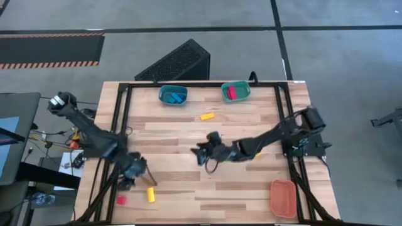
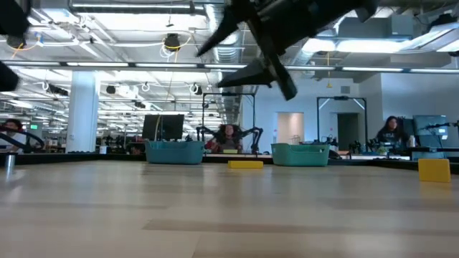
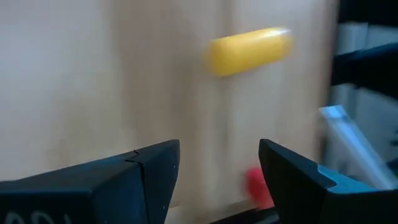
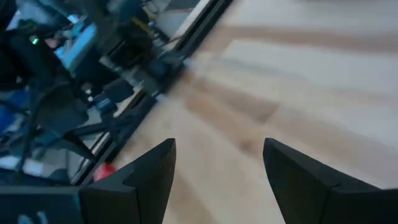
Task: Sort & place blocks by color
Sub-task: Put the red block into the green bin
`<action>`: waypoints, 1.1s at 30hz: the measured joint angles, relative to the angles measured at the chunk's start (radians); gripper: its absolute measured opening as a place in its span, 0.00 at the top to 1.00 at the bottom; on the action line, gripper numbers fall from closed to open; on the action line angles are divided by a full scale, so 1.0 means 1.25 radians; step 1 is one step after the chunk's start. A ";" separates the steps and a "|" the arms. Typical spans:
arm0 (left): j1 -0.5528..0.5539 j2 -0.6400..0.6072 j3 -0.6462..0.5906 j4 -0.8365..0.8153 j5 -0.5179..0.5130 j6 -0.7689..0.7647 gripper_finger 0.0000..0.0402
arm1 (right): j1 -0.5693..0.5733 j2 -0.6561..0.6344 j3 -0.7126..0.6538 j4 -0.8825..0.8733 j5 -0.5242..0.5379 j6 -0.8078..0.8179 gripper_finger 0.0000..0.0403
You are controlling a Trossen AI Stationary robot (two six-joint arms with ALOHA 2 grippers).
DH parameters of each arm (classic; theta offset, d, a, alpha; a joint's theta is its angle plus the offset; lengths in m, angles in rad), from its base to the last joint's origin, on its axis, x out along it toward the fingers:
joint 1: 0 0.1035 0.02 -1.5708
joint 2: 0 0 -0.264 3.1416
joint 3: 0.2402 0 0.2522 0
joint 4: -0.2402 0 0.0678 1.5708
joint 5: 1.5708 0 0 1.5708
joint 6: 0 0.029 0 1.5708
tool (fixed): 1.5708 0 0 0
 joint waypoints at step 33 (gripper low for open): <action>-0.499 0.290 0.001 0.256 -0.208 -0.387 0.37 | 0.003 0.175 0.293 -0.078 -0.065 -0.079 0.34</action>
